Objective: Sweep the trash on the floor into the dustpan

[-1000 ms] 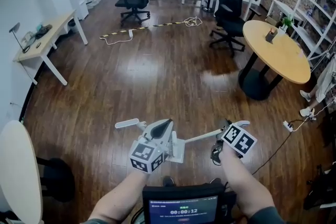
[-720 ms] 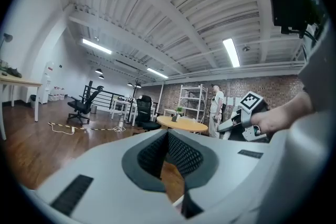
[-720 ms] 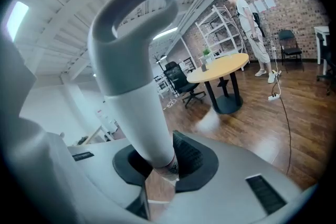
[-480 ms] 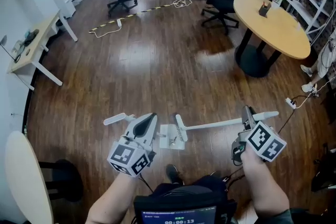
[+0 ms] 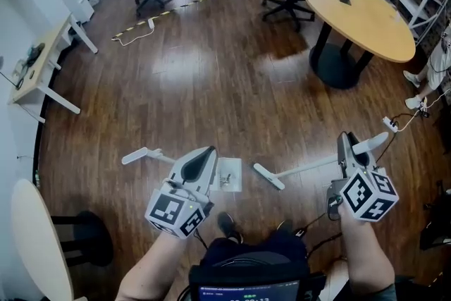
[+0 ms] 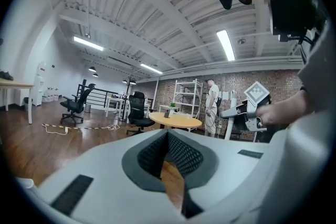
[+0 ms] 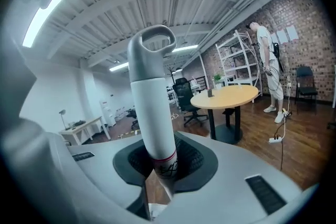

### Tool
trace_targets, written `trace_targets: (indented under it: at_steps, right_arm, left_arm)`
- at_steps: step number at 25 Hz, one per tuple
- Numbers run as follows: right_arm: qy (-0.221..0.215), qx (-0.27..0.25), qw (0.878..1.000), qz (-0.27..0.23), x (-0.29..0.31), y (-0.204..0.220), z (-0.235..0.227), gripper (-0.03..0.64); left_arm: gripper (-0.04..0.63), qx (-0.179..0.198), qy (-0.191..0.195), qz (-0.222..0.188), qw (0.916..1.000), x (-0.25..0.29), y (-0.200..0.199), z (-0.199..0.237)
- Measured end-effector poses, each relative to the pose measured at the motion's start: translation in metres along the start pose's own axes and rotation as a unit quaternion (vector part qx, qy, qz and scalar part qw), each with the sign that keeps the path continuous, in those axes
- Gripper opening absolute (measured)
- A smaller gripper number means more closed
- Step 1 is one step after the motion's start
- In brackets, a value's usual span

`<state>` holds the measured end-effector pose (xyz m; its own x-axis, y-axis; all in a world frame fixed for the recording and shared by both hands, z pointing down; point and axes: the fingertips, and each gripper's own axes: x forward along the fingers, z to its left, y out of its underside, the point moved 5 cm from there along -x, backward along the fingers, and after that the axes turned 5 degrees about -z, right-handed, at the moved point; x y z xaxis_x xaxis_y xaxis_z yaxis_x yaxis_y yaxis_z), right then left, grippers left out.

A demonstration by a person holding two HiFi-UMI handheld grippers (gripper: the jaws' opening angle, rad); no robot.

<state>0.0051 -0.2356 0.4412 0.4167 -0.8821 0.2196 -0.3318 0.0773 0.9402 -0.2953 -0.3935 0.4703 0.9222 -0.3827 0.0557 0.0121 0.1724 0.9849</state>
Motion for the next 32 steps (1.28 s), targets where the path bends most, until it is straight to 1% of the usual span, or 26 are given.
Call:
trace_targets:
  at_steps: [2,6,8,13,17,20,23,26,28,30,32]
  right_arm:
    - [-0.010,-0.022,1.000,-0.011,-0.010,-0.013,-0.013,0.089]
    - [-0.063,-0.067,0.995,-0.032,-0.040,-0.043,-0.029,0.085]
    - [-0.078,-0.083,0.993,-0.045,-0.060,-0.062,-0.040,0.081]
    - [-0.093,-0.096,0.987,-0.088,-0.109,-0.117,-0.091,0.075]
    - [-0.101,-0.106,0.982,-0.116,-0.157,-0.154,-0.111,0.072]
    - [-0.099,-0.112,0.981,-0.128,-0.191,-0.169,-0.128,0.071]
    - [-0.106,-0.109,0.980,-0.127,-0.217,-0.180,-0.161,0.071]
    - [-0.110,-0.109,0.980,-0.128,-0.256,-0.206,-0.198,0.071]
    - [-0.116,-0.113,0.978,-0.130,-0.272,-0.217,-0.214,0.071]
    - [-0.127,-0.119,0.976,-0.132,-0.275,-0.215,-0.219,0.071]
    - [-0.140,-0.127,0.973,-0.132,-0.277,-0.210,-0.223,0.071]
  left_arm:
    - [0.017,0.002,0.003,0.001,1.0000,0.010,-0.003,-0.019]
    - [0.017,-0.002,0.010,-0.006,0.9999,0.025,-0.025,-0.064]
    - [0.016,0.000,0.018,-0.010,0.9998,0.030,-0.038,-0.089]
    - [0.017,0.008,0.041,-0.025,0.9988,0.056,-0.071,-0.162]
    - [0.017,0.017,0.065,-0.030,0.9973,0.060,-0.100,-0.212]
    - [0.017,0.022,0.080,-0.037,0.9958,0.063,-0.114,-0.247]
    - [0.017,0.025,0.081,-0.039,0.9956,0.079,-0.117,-0.289]
    - [0.015,0.026,0.090,-0.028,0.9952,0.088,-0.130,-0.351]
    - [0.016,0.033,0.106,-0.026,0.9934,0.091,-0.139,-0.383]
    - [0.017,0.031,0.121,-0.024,0.9918,0.095,-0.138,-0.396]
    - [0.017,0.029,0.122,-0.020,0.9919,0.100,-0.131,-0.399]
